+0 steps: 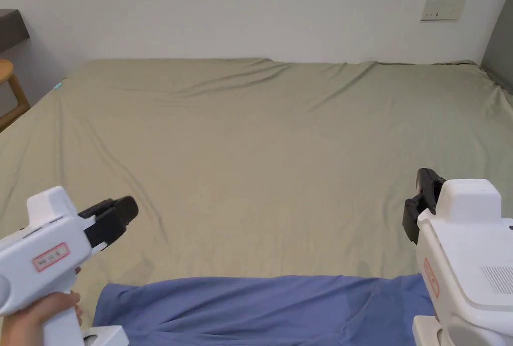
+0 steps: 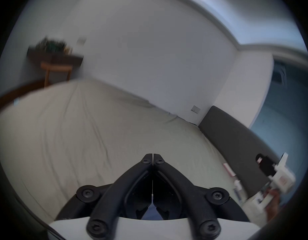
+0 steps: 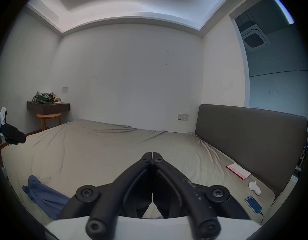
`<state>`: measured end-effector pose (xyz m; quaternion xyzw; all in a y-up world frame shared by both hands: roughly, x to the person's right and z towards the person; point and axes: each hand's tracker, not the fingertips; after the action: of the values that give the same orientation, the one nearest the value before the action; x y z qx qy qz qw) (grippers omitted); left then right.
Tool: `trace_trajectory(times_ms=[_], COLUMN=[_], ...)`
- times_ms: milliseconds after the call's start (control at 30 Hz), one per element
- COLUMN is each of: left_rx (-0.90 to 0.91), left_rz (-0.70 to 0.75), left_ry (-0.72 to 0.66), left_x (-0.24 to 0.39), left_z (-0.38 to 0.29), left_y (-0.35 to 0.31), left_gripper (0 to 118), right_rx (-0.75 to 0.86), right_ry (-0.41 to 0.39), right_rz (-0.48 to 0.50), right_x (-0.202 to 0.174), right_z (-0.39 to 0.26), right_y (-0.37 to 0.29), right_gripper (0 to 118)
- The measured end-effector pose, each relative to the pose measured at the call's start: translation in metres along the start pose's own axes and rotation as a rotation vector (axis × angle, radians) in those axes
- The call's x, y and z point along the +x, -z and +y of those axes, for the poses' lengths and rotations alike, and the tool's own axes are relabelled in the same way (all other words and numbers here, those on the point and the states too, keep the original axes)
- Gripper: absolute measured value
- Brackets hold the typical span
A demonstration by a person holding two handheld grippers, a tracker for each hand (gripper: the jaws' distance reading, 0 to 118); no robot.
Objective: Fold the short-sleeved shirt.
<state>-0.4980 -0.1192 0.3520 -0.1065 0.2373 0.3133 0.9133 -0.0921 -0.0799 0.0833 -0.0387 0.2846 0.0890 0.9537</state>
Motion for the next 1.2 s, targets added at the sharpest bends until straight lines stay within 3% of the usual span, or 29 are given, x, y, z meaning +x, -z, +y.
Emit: trace_trajectory(times_ms=[233, 400, 433, 467, 500, 533, 700, 767, 833, 900, 1000, 1067, 1100, 1200], left_rx=[-0.278, -0.346, -0.373, -0.401, -0.437, -0.430, -0.477, -0.518, -0.524, -0.522, -0.515, -0.518, -0.526, -0.509], left_rz=[0.021, 0.058, 0.048, 0.047, 0.056, 0.066, 0.046, 0.029, 0.028, 0.024, 0.030, 0.039, 0.063, 0.087], left_ry=[-0.225, -0.304, -0.338, -0.368, -0.381, -0.370, -0.290, -0.305, -0.300, -0.291, -0.266, -0.260, -0.228, -0.155], left_x=[-0.111, -0.159, -0.165, -0.170, -0.173, -0.173, -0.173, -0.174, -0.182, -0.179, -0.168, -0.168, -0.164, -0.151], left_z=[-0.010, -0.035, -0.041, -0.046, -0.053, -0.058, -0.076, -0.084, -0.093, -0.099, -0.103, -0.103, -0.104, -0.102], left_y=[0.012, 0.022, 0.025, 0.029, 0.034, 0.036, 0.048, 0.055, 0.064, 0.067, 0.068, 0.069, 0.068, 0.065], left_gripper=[0, 5, 16, 37, 70, 81, 94, 93, 85, 64, 48, 18, 12, 10], right_rx=[-0.048, -0.096, -0.104, -0.111, -0.120, -0.129, -0.163, -0.172, -0.178, -0.184, -0.187, -0.186, -0.185, -0.185], right_ry=[-0.016, -0.031, -0.036, -0.042, -0.048, -0.051, -0.058, -0.056, -0.065, -0.074, -0.077, -0.077, -0.075, -0.068], right_rz=[0.003, 0.015, 0.019, 0.021, 0.025, 0.030, 0.031, 0.029, 0.025, 0.024, 0.021, 0.016, 0.014, 0.008], right_x=[-0.012, -0.027, -0.030, -0.032, -0.036, -0.038, -0.042, -0.041, -0.041, -0.039, -0.034, -0.031, -0.029, -0.025], right_z=[-0.008, -0.017, -0.019, -0.021, -0.023, -0.024, -0.031, -0.033, -0.034, -0.034, -0.033, -0.033, -0.033, -0.032], right_y=[0.021, 0.035, 0.037, 0.038, 0.040, 0.041, 0.047, 0.048, 0.049, 0.051, 0.051, 0.050, 0.050, 0.048], right_gripper=[1, 1, 1, 1, 1, 1, 1, 1, 1, 1, 1, 1, 1, 1])
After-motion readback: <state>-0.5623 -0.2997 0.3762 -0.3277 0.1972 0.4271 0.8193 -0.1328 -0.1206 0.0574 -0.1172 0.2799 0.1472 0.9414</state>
